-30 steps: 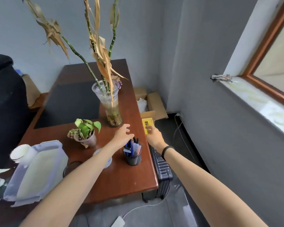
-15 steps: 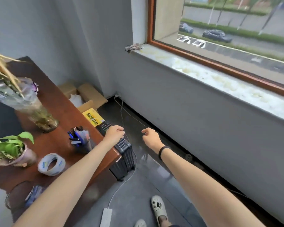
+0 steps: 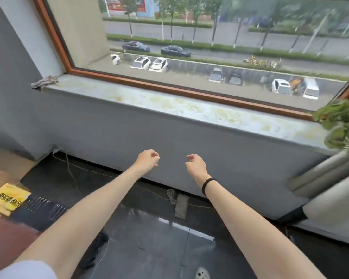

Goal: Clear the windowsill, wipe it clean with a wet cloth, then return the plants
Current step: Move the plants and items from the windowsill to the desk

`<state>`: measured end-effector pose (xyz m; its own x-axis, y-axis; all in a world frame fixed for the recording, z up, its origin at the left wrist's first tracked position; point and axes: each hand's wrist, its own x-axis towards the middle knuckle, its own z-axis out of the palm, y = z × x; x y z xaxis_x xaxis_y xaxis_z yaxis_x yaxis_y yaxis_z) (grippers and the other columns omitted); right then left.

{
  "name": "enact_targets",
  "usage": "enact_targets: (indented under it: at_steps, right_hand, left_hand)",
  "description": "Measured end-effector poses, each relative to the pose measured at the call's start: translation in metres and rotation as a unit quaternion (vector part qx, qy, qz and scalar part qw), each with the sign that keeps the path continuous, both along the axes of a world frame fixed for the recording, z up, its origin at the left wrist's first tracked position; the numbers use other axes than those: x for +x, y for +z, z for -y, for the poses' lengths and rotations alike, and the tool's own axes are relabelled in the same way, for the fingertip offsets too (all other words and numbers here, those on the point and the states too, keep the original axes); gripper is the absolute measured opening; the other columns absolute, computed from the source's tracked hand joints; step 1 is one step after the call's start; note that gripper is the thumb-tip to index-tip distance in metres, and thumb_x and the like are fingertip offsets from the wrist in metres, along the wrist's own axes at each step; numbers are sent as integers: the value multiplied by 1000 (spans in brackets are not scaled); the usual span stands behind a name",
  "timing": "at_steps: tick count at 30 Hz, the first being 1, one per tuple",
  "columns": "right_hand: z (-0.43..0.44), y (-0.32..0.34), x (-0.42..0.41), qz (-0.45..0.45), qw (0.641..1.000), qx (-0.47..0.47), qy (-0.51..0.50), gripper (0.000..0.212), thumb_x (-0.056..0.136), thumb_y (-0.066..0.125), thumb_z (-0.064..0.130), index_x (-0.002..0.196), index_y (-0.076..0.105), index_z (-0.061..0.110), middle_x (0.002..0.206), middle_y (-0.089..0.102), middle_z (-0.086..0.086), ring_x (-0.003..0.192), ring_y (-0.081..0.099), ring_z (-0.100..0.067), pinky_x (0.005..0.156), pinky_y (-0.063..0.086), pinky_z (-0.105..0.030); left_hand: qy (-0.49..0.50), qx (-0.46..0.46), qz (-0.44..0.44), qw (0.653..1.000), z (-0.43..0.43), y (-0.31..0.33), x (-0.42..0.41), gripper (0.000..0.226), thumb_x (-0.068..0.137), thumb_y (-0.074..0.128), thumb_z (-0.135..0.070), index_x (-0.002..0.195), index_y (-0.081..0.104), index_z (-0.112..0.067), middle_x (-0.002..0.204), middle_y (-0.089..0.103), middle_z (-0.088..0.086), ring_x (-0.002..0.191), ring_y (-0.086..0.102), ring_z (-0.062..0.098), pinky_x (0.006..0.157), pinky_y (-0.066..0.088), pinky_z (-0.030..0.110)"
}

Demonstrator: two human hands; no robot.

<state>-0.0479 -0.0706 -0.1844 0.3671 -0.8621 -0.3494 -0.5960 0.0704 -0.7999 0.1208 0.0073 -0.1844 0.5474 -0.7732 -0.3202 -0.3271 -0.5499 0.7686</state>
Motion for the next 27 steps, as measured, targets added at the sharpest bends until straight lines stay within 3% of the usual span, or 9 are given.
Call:
enact_targets:
  at_steps: [3,10,14,17,20,23,27]
  right_hand:
    - [60,11,-72,0,998,-14,-62,41,92,43,5,133,47,8,133,50,-11,115,52,-22,83,35,-20]
    - [169,25,-213,9,971,-29,-239,39,93,43,3,132,45,6,135,47,-13,118,49,-25,80,35,-21]
    - [195,30,-254,24,960,-64,-272,40,93,41,3,132,45,7,133,48,-12,119,47,-24,84,35,-23]
    - [223,39,-285,32,942,-122,-310,39,92,40,1,130,48,6,130,50,-14,120,45,-25,86,32,-21]
    - [249,52,-307,35,911,-210,-353,37,89,39,-2,124,52,5,124,52,-12,116,47,-25,85,31,-18]
    - [281,66,-327,36,858,-300,-416,35,85,43,-6,117,57,2,121,53,-12,115,49,-26,94,33,-20]
    - [321,79,-353,38,790,-379,-481,39,81,47,-9,118,57,-1,131,49,-16,128,42,-27,99,16,-1]
  left_hand:
    - [-58,-11,3,998,77,1,-66,16,92,48,-14,100,61,-11,98,66,8,79,65,18,66,47,26]
    - [-235,-43,4,971,211,9,-243,23,95,46,-23,109,60,-13,105,64,2,89,65,14,73,45,25]
    - [-299,-53,-2,953,258,12,-299,26,95,47,-21,116,59,-11,109,65,4,99,64,18,86,50,31]
    - [-324,-67,-20,943,303,16,-339,26,94,48,-16,117,59,-9,108,66,7,100,64,20,84,51,35]
    - [-350,-95,-28,931,341,20,-372,28,94,50,-15,119,59,-6,112,65,10,104,61,23,86,50,36]
    - [-360,-147,-22,921,380,23,-404,28,93,50,-11,118,60,-4,113,65,11,103,61,25,89,49,36]
    - [-363,-206,-29,908,423,35,-437,25,93,50,-6,114,62,-3,112,66,11,104,61,24,92,47,36]
